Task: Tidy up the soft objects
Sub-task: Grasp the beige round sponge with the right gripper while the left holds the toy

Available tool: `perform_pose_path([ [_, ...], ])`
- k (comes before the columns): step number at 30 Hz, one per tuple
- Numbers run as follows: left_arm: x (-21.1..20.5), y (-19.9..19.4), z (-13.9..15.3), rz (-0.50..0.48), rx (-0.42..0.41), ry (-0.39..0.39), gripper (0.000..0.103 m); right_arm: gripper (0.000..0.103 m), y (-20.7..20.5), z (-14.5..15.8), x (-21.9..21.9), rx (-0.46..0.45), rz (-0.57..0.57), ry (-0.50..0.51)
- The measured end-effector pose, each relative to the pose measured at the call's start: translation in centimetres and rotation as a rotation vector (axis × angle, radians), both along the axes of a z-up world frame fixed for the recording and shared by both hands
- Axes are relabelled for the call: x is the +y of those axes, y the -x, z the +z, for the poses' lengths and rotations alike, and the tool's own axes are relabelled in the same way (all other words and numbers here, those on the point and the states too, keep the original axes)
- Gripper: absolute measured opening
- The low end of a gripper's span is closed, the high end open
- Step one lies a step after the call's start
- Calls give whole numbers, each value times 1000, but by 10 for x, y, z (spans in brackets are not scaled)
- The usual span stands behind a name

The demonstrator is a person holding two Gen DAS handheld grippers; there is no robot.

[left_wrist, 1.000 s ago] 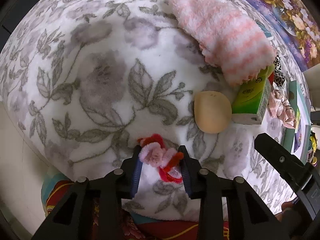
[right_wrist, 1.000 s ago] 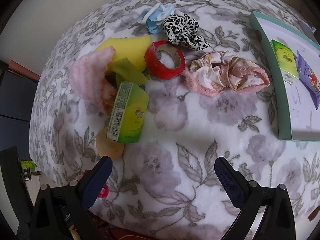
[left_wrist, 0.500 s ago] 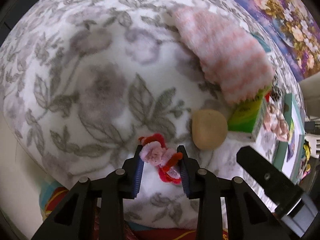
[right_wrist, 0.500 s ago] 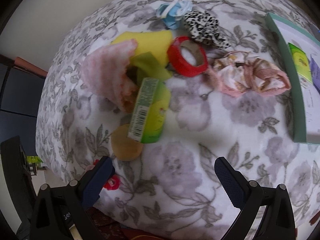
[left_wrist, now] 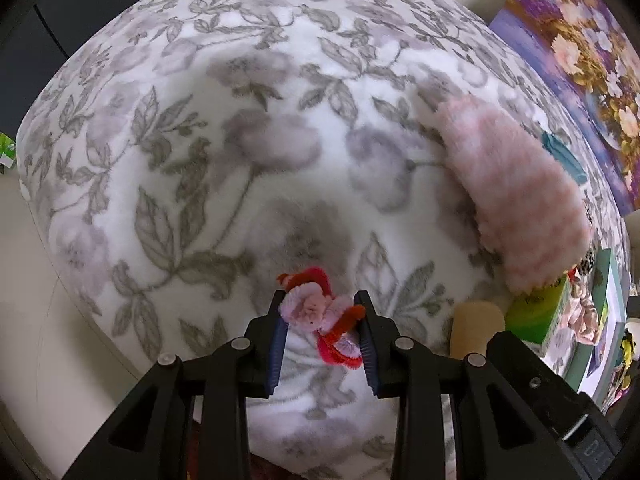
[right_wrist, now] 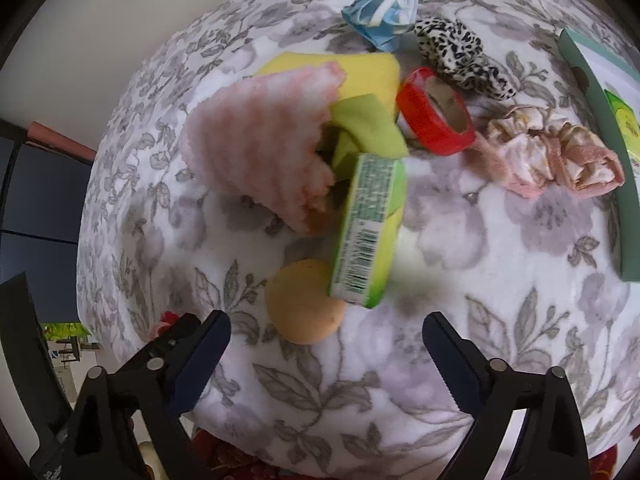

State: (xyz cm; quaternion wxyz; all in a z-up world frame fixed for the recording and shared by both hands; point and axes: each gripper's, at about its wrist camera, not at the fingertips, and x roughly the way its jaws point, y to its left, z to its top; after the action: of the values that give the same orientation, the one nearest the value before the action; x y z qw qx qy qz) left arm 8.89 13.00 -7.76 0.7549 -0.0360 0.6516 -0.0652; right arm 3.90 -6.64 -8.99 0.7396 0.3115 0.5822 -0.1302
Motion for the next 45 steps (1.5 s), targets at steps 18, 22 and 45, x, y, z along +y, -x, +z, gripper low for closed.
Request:
perform_pose_path([
  [18, 52, -47, -8, 1, -21, 13, 34, 87, -32, -19, 33, 109, 16, 192],
  [22, 54, -52, -7, -8, -23, 10, 34, 86, -38, -22, 43, 143, 44, 254],
  [45, 18, -22, -11, -19, -23, -34, 34, 52, -21, -11, 28, 124, 15, 239],
])
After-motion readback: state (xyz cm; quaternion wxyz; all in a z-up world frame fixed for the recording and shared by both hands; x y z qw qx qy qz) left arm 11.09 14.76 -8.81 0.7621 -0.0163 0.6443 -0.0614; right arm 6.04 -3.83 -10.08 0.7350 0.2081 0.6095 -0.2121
